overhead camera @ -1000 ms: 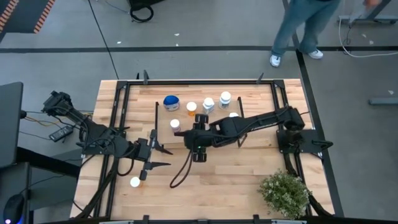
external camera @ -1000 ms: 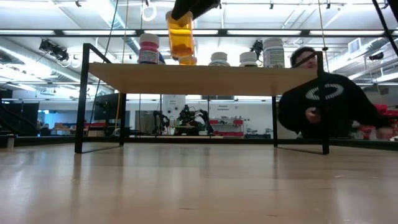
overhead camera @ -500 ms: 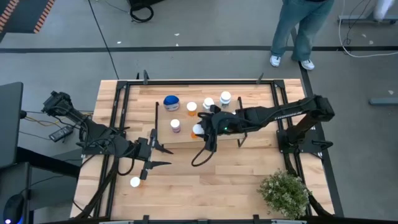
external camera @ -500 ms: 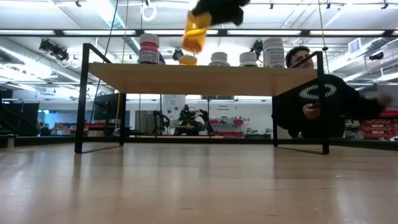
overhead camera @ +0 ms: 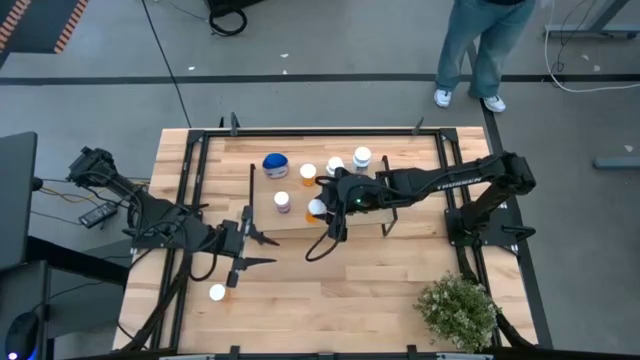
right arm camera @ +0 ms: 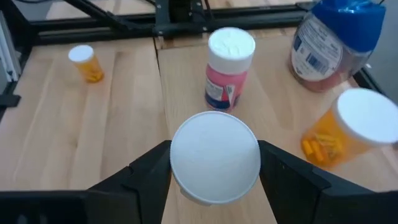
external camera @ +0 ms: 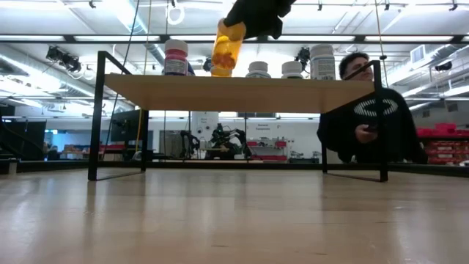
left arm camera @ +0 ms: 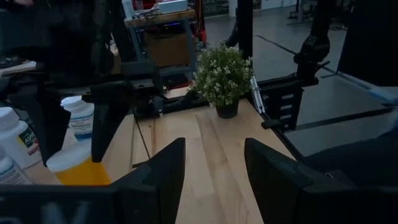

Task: Pick and place medicine bottles onto shelf by color
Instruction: Put the orange medicine bottle on the top of the shelf

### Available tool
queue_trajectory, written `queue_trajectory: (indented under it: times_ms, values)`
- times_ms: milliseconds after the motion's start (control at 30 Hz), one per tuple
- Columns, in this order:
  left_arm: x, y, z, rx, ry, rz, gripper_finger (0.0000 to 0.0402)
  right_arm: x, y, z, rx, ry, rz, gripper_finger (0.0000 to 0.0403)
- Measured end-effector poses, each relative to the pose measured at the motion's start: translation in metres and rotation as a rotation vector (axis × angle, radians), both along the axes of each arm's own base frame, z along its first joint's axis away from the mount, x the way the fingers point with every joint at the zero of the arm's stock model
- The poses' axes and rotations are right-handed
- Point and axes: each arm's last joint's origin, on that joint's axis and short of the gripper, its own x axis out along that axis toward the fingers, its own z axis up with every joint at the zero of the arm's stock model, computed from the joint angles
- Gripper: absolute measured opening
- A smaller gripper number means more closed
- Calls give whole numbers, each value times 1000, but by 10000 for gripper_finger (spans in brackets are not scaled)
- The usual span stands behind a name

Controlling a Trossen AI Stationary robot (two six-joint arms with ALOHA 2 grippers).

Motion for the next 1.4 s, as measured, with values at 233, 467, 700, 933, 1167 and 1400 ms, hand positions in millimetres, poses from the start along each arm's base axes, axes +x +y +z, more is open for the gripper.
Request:
queue_trajectory:
  times_ms: [233,467,700,933,1167,1400]
  values:
    - [0,1,0,2,0,6,174,1,-9,5,-24,-11,2,230]
    - [0,1,0,30,-5,21,174,3,-12,7,-34,4,3,230]
    - [1,1,0,28,-7,21,173,15,-13,-12,-38,51,1,230]
    - [1,1,0,26,-9,22,172,18,-17,-17,-48,59,-13,230]
    - [1,1,0,26,-9,22,172,19,-19,-16,-48,53,-18,230]
    - [1,1,0,26,-9,22,172,19,-19,-16,-59,53,-9,241]
